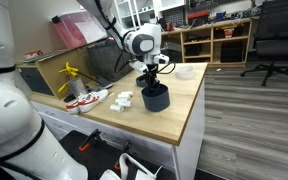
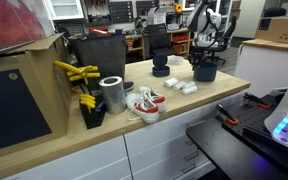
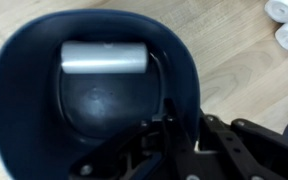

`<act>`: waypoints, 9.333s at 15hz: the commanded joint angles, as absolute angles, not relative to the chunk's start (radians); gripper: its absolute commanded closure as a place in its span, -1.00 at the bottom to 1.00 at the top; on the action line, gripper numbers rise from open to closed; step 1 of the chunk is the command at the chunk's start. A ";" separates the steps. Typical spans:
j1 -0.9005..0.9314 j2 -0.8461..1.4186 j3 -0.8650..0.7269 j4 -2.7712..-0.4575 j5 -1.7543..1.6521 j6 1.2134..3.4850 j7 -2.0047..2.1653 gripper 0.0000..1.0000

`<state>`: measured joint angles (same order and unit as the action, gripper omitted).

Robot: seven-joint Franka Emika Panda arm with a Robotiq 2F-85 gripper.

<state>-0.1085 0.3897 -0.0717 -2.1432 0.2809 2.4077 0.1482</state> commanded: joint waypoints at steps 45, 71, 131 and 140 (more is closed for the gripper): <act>-0.167 0.391 -0.109 -1.909 0.287 1.792 0.211 0.97; -0.116 0.338 -0.113 -2.023 0.162 2.151 0.203 -0.47; -0.153 0.476 0.004 -1.880 -0.149 1.907 -0.858 -1.00; -0.138 0.490 -0.002 -1.867 -0.242 1.934 -0.972 -1.00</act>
<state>-0.1456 0.5061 -0.0025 -1.8568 -0.2012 1.9231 -0.9372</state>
